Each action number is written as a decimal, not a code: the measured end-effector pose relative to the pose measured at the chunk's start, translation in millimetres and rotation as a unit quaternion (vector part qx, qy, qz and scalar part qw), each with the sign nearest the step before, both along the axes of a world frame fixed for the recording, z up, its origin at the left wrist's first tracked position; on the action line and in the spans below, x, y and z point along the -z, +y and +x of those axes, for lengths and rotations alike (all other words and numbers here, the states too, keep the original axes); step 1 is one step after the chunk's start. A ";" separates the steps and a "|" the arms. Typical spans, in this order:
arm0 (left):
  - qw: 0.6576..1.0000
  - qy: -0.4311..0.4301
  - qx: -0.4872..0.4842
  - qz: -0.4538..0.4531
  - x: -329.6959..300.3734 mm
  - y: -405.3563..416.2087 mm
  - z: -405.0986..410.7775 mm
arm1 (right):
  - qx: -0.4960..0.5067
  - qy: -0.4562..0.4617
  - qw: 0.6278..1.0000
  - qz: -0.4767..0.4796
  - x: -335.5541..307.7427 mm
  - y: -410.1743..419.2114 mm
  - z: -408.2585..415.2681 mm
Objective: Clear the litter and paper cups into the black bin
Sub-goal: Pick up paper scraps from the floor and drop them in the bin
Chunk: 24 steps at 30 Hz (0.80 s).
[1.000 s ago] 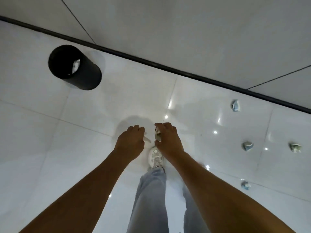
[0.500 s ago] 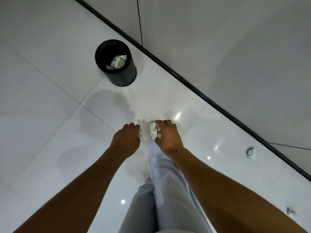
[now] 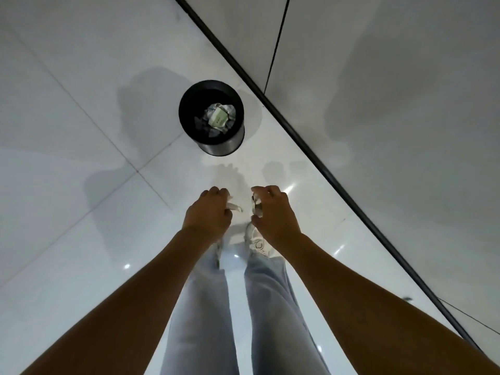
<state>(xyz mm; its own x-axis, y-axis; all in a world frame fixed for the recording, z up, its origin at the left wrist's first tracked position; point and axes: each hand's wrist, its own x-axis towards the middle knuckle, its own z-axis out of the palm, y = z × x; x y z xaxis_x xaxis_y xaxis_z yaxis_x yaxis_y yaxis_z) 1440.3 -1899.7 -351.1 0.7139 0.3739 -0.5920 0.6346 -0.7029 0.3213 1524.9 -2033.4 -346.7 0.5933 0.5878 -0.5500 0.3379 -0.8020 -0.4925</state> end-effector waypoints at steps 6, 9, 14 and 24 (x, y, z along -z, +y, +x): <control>1.000 0.000 -0.023 0.001 5.3 52.7 13.2 | -0.002 0.025 0.999 -0.019 3.9 46.9 16.6; 0.999 -0.011 -0.029 -0.016 10.0 86.6 23.8 | 0.030 0.026 0.999 -0.023 9.1 84.2 31.9; 0.999 -0.012 -0.023 -0.018 17.3 157.6 41.2 | 0.091 -0.006 0.996 -0.003 26.2 168.5 64.1; 0.999 -0.023 0.039 -0.017 46.0 256.4 92.9 | 0.138 0.071 0.983 -0.100 75.0 272.6 110.3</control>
